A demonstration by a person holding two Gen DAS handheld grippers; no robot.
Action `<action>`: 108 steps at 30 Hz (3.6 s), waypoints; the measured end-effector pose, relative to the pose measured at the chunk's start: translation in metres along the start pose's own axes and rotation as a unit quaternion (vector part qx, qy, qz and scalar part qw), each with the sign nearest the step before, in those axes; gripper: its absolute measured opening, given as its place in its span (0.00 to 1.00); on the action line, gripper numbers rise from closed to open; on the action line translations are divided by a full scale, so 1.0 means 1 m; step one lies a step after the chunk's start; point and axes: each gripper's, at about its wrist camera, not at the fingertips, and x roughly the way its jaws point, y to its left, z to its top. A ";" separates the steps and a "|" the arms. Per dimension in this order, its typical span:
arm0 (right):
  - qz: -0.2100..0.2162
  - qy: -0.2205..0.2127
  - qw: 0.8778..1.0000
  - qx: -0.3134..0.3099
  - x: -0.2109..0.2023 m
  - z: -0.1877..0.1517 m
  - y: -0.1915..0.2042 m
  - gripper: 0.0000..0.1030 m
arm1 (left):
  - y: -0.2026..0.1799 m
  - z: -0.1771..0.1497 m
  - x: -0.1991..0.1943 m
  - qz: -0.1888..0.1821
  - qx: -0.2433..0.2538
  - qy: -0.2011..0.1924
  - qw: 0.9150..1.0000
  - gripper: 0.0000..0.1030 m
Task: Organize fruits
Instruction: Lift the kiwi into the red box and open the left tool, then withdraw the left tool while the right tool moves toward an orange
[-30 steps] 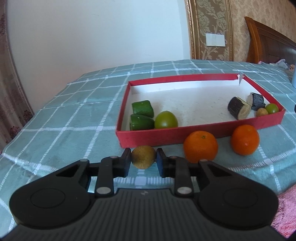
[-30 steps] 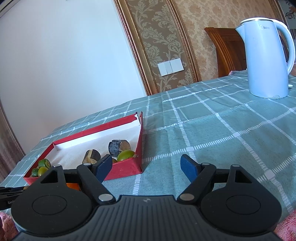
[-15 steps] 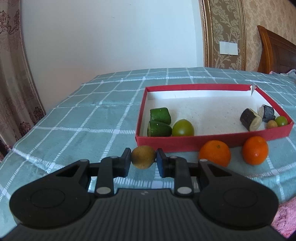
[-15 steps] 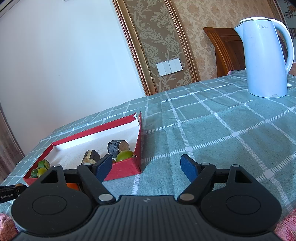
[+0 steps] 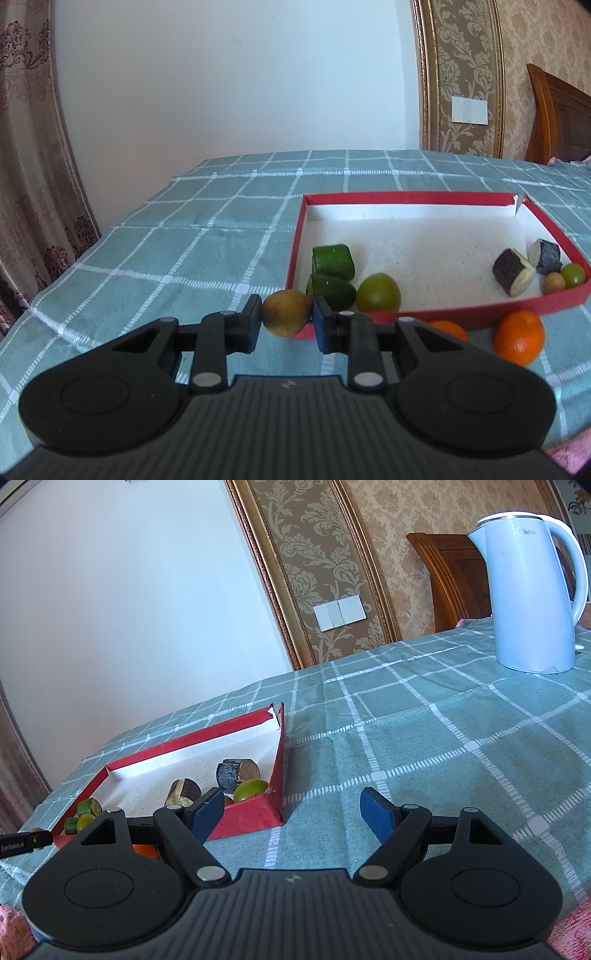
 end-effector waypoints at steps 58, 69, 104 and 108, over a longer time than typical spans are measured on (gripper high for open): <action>0.018 0.010 1.000 0.020 0.005 0.001 -0.006 0.78 | -0.031 0.025 0.051 -0.027 0.006 0.004 1.000 0.70; 0.014 0.004 0.999 0.028 0.003 0.001 -0.009 0.78 | 0.006 0.016 0.024 0.027 -0.016 -0.022 0.999 0.96; 0.080 0.027 0.979 -0.183 -0.012 -0.008 0.106 0.79 | 0.132 -0.049 -0.008 -0.046 -0.239 -0.065 0.968 1.00; 0.063 0.064 0.974 -0.210 0.007 -0.014 0.124 0.79 | 0.130 -0.048 -0.005 -0.045 -0.235 -0.061 0.969 1.00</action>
